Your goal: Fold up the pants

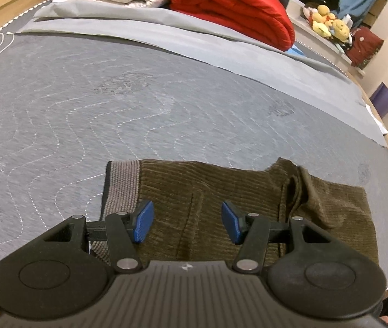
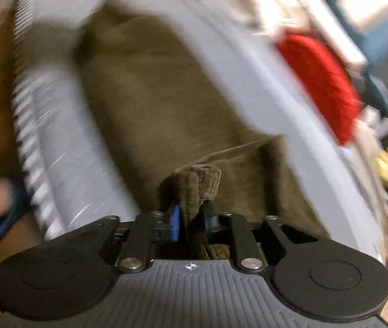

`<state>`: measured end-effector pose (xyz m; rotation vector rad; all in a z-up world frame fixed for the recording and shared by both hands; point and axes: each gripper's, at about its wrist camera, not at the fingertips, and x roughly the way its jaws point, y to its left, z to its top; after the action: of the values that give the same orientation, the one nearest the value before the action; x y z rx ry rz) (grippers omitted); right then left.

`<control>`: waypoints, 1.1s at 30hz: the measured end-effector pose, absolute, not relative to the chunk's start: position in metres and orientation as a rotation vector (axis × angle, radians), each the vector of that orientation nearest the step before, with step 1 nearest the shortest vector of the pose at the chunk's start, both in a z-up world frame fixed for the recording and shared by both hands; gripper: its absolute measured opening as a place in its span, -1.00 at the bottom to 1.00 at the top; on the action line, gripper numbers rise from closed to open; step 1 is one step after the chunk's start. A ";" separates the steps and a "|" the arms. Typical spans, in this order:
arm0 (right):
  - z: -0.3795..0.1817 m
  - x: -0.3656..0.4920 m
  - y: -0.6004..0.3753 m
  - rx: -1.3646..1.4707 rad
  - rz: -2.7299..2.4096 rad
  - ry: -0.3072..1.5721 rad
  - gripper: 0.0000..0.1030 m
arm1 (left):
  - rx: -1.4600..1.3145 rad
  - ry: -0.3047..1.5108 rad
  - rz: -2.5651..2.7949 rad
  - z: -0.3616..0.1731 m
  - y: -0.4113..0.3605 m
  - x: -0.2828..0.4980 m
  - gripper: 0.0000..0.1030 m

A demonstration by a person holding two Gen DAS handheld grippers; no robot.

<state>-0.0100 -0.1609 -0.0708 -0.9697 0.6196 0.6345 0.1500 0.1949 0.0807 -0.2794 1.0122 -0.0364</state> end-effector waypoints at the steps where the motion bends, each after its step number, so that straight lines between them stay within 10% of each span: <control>1: -0.070 -0.017 -0.163 -1.011 0.688 0.615 -0.43 | -0.272 1.014 -0.042 0.081 0.192 0.150 0.17; 6: -0.027 -0.017 -0.183 -0.793 0.750 0.537 -0.02 | -0.254 1.023 -0.038 0.077 0.183 0.152 0.18; 16: -0.057 0.033 -0.185 -0.681 0.684 0.655 -0.10 | -0.183 1.062 -0.038 0.069 0.158 0.164 0.19; 18: -0.055 0.041 -0.185 -0.639 0.685 0.669 -0.63 | -0.176 1.066 -0.035 0.067 0.153 0.168 0.19; 33: -0.026 0.019 -0.231 -0.412 0.848 0.606 -0.33 | -0.202 1.120 -0.152 0.054 0.069 0.216 0.19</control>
<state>0.0191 -0.2312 -0.0263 -0.4119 0.6059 0.8482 0.2157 0.0690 0.0541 -0.2018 1.1203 -0.1516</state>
